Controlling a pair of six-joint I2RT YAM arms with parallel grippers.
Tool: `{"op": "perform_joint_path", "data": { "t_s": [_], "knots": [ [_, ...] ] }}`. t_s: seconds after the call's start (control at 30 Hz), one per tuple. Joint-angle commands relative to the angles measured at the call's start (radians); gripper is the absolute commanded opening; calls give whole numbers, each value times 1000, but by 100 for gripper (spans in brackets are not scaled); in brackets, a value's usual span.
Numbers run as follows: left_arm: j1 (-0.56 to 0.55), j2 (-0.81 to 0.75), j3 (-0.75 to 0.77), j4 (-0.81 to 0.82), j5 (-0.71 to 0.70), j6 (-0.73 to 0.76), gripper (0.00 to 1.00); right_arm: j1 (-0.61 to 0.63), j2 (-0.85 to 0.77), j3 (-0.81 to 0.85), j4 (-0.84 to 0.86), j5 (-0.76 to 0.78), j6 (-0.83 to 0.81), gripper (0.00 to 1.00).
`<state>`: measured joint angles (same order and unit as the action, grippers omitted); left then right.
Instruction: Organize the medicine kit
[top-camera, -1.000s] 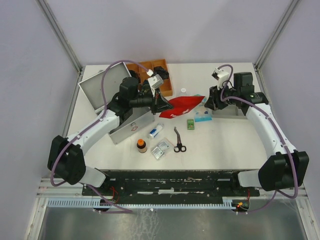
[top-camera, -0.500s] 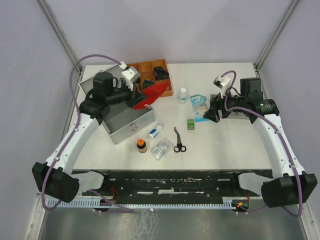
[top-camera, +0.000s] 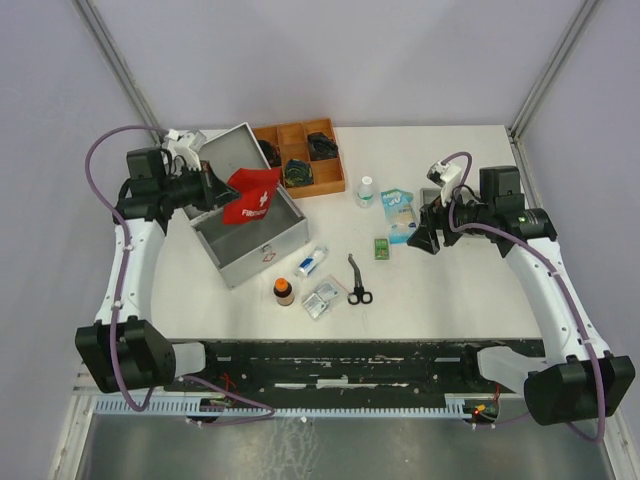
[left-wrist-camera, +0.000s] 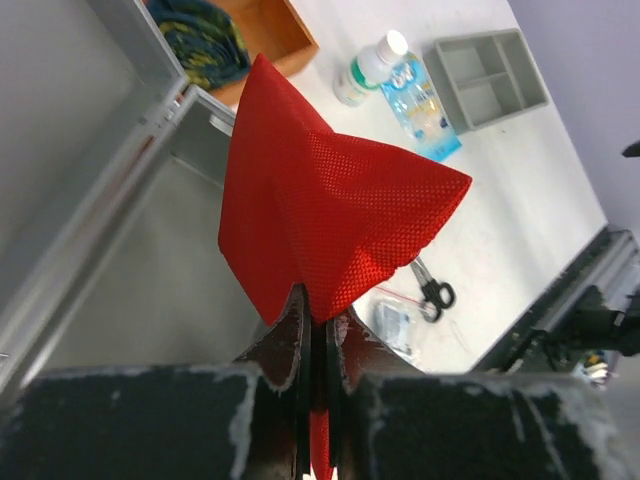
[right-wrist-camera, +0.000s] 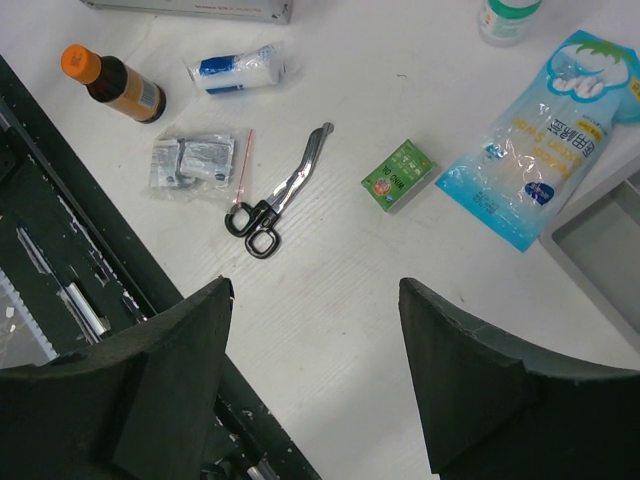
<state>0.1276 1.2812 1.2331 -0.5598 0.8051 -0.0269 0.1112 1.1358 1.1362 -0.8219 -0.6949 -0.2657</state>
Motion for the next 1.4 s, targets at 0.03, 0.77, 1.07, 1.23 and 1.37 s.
{"op": "perform_joint_path", "data": {
  "t_s": [0.03, 0.77, 1.07, 1.23, 1.37],
  "knots": [
    [4, -58, -98, 95, 89, -170, 3, 0, 3, 0, 57, 4, 9, 76],
    [113, -19, -376, 362, 19, -533, 9, 0, -9, -21, 50, 7, -2, 77],
    [153, 53, -473, 585, 91, -765, 10, 0, -12, -26, 56, 3, 6, 77],
    [153, 73, -480, 564, 55, -740, 13, 1, -10, -25, 58, 2, 10, 77],
    [151, 91, -475, 524, 16, -692, 18, 0, -9, -28, 58, -4, 13, 77]
  ]
}}
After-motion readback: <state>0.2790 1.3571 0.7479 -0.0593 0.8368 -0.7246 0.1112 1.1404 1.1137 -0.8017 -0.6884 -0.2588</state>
